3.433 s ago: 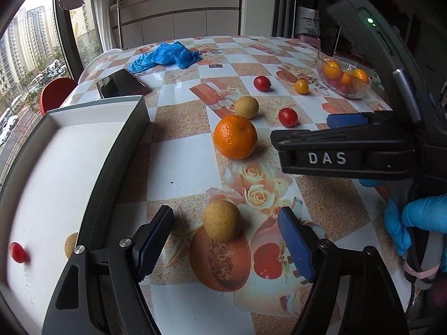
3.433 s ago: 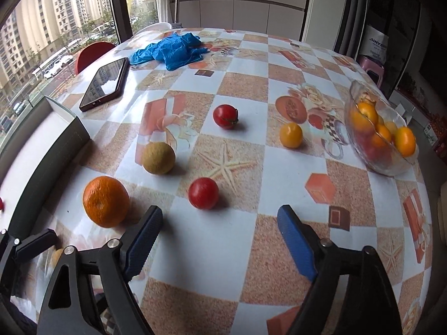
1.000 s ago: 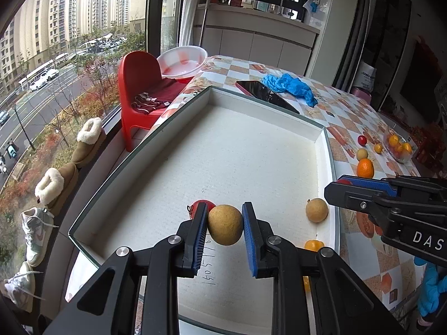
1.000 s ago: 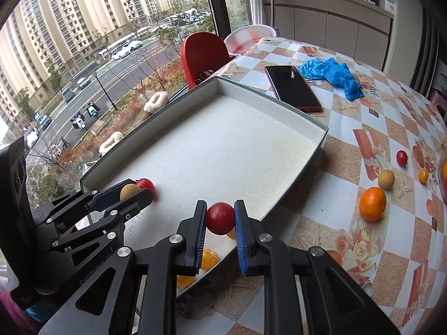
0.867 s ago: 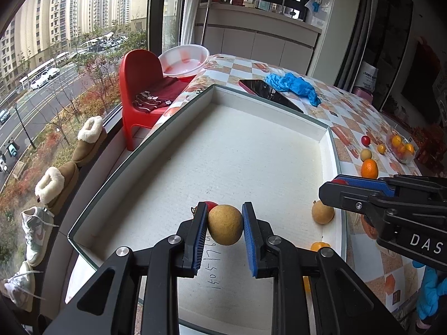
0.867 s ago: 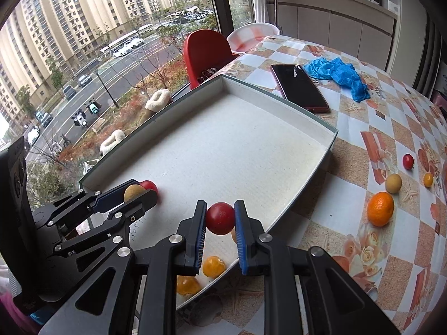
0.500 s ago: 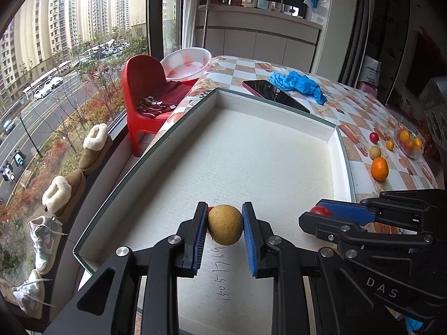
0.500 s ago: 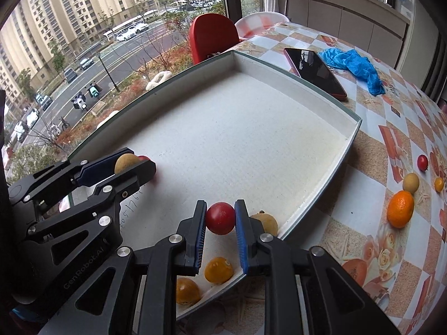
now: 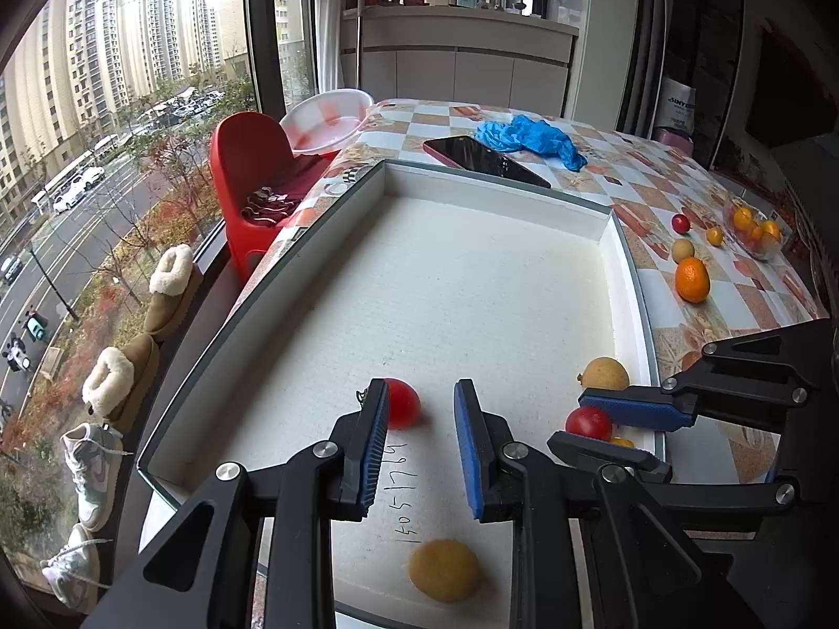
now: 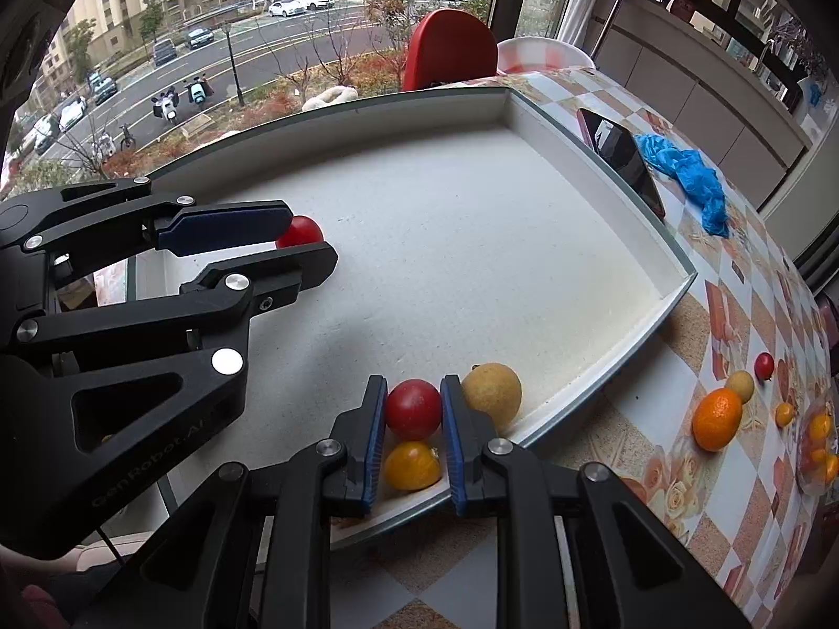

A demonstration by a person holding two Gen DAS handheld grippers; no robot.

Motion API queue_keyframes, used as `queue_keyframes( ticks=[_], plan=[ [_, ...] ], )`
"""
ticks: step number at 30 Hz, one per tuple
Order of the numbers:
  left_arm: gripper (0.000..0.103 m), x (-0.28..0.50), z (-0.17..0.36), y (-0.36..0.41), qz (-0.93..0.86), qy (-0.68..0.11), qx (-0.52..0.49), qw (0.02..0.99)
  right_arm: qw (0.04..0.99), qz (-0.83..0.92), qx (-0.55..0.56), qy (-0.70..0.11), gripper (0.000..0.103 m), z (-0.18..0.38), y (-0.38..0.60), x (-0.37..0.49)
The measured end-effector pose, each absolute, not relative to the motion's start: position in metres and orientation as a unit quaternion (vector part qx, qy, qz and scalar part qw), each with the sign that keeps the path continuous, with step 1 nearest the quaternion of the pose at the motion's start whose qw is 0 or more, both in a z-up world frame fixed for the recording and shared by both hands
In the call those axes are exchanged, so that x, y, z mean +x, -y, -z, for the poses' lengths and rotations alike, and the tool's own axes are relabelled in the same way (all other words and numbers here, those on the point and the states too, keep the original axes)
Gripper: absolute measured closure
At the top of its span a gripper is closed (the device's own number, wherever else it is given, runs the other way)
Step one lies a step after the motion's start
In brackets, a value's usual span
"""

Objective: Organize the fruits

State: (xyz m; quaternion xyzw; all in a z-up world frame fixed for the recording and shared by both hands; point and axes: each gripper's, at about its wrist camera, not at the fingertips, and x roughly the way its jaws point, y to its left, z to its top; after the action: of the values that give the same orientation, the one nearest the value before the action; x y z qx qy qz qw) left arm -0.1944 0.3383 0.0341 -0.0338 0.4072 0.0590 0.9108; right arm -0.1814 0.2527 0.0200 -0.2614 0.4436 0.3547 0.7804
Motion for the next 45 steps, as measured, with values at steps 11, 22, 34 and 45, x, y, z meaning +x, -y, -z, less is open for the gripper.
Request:
queue_keyframes(
  ticks=[11, 22, 34, 45],
  plan=[
    [0.009, -0.200, -0.050, -0.350, -0.098, -0.379, -0.065, 0.918, 0.829, -0.331, -0.273, -0.360, 0.021, -0.049, -0.241, -0.190],
    [0.009, -0.194, -0.065, -0.327, -0.084, -0.378, -0.054, 0.920, 0.868, -0.274, -0.211, -0.356, 0.000, -0.071, -0.173, -0.169],
    [0.009, -0.180, -0.078, -0.265, -0.029, -0.384, -0.018, 0.923, 0.879, -0.185, -0.104, -0.428, 0.000, -0.051, -0.062, -0.129],
    [0.009, -0.166, -0.047, -0.161, 0.055, -0.419, 0.035, 0.906, 0.873, -0.032, 0.000, -0.487, 0.000, -0.005, 0.053, -0.100]
  ],
)
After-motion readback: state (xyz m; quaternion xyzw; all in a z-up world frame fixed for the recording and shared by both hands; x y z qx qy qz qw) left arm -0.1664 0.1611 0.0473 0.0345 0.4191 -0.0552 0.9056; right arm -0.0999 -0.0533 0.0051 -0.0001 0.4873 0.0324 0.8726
